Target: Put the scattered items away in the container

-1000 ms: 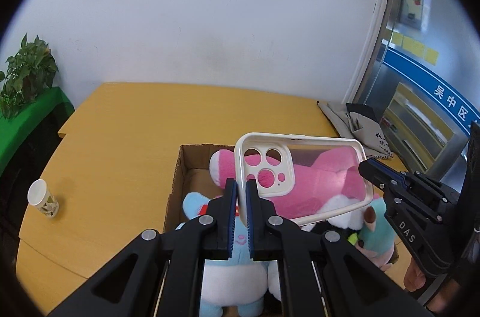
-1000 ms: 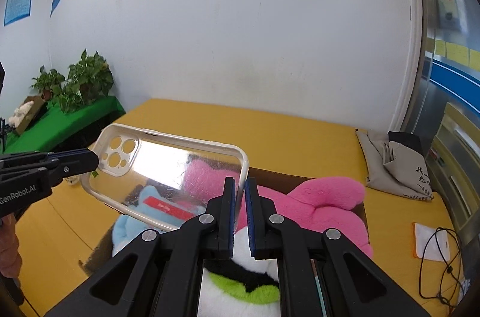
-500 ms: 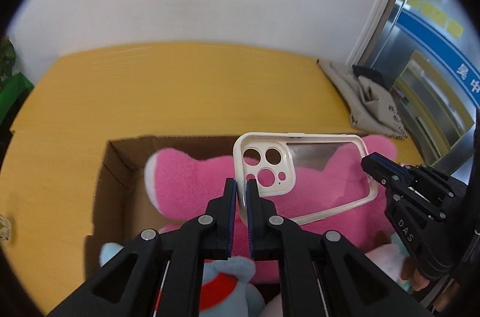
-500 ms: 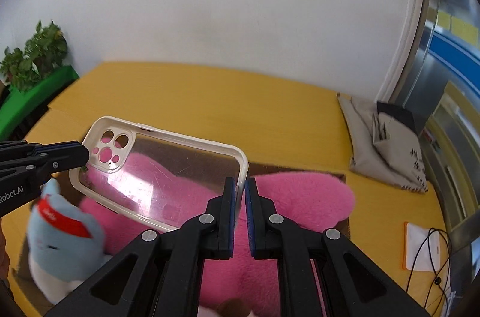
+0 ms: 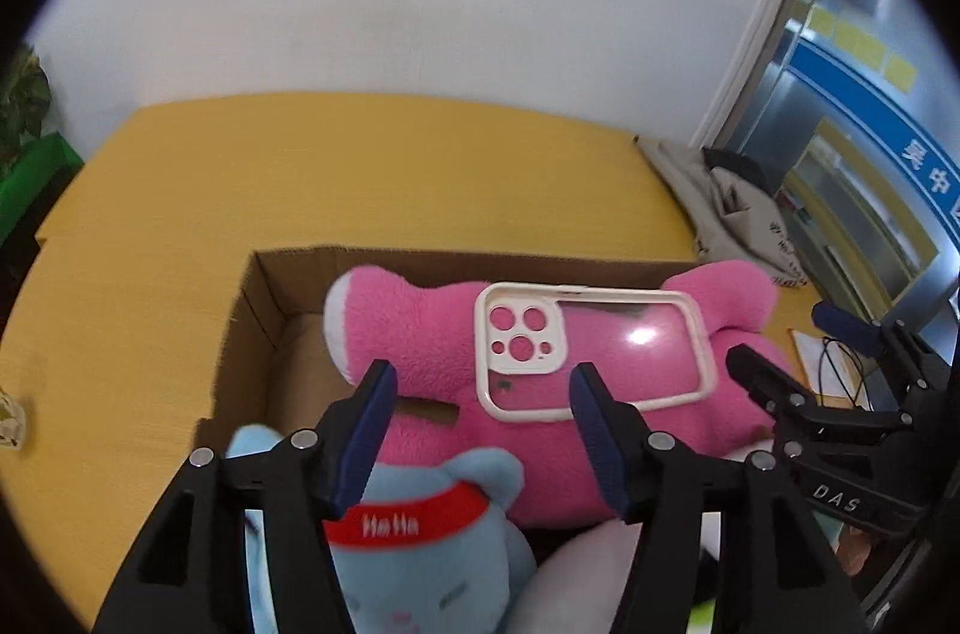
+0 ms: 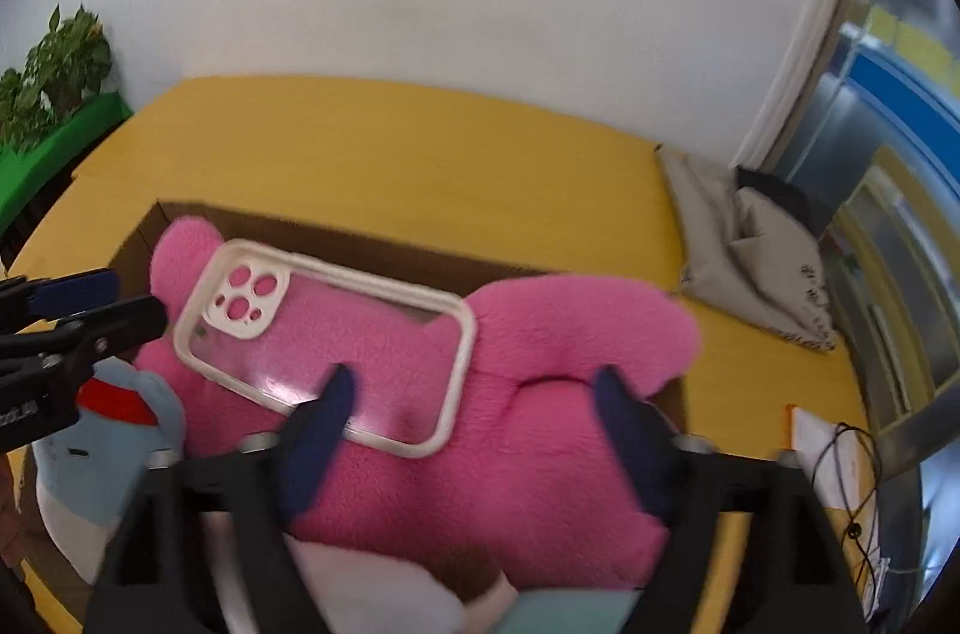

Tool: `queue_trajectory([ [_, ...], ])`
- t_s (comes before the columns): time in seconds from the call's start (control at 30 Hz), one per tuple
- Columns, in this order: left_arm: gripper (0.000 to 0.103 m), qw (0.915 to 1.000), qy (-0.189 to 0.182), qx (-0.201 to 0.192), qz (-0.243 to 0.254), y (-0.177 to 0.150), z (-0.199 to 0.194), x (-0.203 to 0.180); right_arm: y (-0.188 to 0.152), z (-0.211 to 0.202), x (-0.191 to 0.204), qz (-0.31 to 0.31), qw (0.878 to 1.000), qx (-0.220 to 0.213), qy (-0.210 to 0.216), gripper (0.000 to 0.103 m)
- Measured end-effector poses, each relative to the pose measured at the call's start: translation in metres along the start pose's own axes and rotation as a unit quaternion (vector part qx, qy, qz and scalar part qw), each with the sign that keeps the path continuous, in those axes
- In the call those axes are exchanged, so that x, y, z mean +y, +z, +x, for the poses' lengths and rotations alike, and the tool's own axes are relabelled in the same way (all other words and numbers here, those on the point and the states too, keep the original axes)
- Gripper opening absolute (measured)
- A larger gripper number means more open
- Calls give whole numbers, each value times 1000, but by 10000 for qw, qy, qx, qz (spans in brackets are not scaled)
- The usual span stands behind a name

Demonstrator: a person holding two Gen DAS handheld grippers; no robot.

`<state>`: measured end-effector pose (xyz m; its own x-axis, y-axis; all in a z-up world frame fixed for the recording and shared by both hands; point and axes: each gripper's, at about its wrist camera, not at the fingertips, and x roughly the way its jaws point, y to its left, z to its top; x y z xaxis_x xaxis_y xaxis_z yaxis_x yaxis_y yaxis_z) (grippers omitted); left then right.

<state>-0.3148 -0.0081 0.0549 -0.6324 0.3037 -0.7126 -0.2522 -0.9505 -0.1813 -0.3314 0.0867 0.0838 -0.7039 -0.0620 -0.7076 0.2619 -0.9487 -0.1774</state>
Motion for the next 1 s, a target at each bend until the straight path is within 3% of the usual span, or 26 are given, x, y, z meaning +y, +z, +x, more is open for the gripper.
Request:
queue_trajectory([
  [0.13, 81, 9950, 581, -739, 346, -27, -69, -17, -21, -66, -13, -51, 9975, -695, 113, 99],
  [0.17, 81, 9935, 655, -861, 342, -36, -85, -20, -31, -84, -19, 42, 9964, -834, 172, 103],
  [0.3, 81, 9910, 610, -1164, 255, -86, -132, -32, -79, -134, -28, 263, 9927, -1089, 439, 103],
  [0.57, 82, 9905, 881, -1053, 89, -178, -151, -59, -182, -164, -20, 559, 9946, -801, 353, 103],
  [0.8, 82, 9923, 926, -824, 46, -214, -156, -60, -215, -181, -14, 501, 9950, -814, 305, 103],
  [1.0, 82, 9927, 936, -765, -27, -225, -159, -61, -225, -187, -8, 414, 9952, -819, 349, 103],
])
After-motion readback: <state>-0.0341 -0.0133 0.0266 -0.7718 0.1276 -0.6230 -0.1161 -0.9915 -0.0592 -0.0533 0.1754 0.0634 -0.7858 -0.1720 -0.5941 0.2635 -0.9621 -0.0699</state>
